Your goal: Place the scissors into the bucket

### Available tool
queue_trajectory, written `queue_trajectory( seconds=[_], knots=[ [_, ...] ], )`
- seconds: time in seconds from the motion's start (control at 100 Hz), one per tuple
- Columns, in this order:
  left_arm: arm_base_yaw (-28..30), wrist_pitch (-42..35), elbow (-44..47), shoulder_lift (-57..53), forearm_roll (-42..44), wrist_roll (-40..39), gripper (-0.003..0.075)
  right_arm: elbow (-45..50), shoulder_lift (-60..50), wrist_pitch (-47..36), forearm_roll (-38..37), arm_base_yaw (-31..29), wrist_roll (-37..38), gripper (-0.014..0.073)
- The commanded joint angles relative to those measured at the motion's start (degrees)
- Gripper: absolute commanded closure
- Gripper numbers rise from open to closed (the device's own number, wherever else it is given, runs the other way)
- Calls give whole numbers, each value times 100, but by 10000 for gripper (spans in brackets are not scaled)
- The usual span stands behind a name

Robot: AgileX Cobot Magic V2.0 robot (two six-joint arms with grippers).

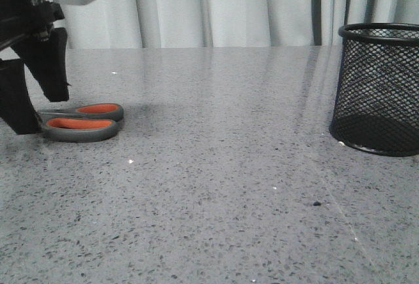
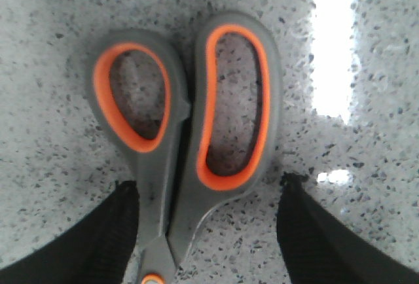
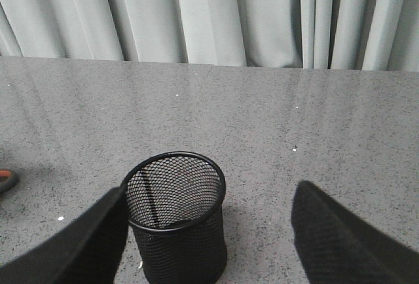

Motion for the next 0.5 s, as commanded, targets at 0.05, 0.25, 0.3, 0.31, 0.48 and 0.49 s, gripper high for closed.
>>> queue_trajectory(
  seconds=[0.05,0.25,0.3,0.31,0.48,0.49],
  knots=[
    [-11,-26,-172,-62,-45,8,304,-131,116,-493,-37,5,-37,118],
    [144,-74,-172,12,-99,8,319,-131,116,-475,-37,5,-37,118],
    [195,-74,-172,12,-99,8,324,-131,116,-475,-37,5,-37,118],
    [210,-74,-172,12,-99,8,325,-131,116,-475,-37,5,-37,118],
    [344,-64,-172,12,-348,8,333,-131,116,-475,-37,5,-37,118],
    [344,-64,-172,12,-348,8,333,-131,116,-475,-37,5,-37,118]
  ],
)
